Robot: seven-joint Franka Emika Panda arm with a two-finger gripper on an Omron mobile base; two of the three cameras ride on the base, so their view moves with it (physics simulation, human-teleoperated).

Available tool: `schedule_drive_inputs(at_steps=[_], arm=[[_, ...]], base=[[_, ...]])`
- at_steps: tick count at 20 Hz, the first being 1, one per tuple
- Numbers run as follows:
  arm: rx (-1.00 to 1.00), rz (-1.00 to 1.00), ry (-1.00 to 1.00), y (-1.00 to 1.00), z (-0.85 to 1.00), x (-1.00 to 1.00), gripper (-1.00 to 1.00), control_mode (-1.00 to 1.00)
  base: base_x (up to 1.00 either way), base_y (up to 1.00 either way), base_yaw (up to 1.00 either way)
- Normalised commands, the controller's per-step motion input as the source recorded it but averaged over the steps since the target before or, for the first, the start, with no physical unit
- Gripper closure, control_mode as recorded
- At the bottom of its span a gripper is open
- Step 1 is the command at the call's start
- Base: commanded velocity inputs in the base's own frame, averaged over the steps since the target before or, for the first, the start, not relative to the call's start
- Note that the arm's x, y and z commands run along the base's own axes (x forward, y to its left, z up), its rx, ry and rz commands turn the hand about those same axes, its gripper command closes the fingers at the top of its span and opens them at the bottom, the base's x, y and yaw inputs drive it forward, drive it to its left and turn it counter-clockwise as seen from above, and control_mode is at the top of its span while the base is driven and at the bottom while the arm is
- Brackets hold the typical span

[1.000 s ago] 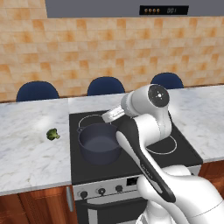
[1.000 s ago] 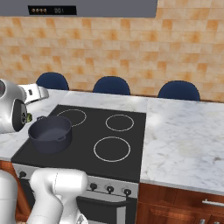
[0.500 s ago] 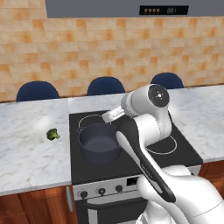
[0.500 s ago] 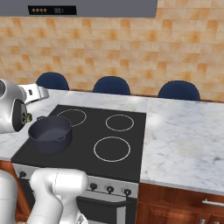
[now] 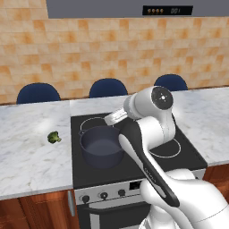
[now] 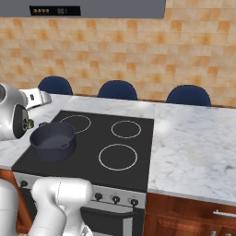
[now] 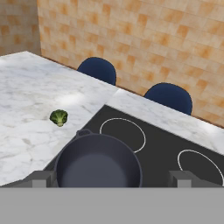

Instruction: Turn on the burner for the pot on the stove. Wait thirty seconds for the pot to heat up. Then add the broccoli to the pot.

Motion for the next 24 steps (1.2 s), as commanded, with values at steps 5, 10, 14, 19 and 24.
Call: schedule_drive_inputs(at_steps=[5,10,14,19,24], arm=[[0.00,0.00,0.00,0.00,0.00,0.00,-1.00,-1.00],[0.00,0.00,0.00,0.00,0.00,0.00,-1.00,-1.00],[0.00,0.00,0.00,0.00,0.00,0.00,-1.00,-1.00],[0.00,0.00,0.00,0.00,0.00,0.00,-1.00,-1.00],[0.00,0.00,0.00,0.00,0.00,0.00,-1.00,-1.00]], base=[[0.00,0.00,0.00],[0.00,0.00,0.00],[0.00,0.00,0.00],[0.00,0.00,0.00],[0.00,0.00,0.00]])
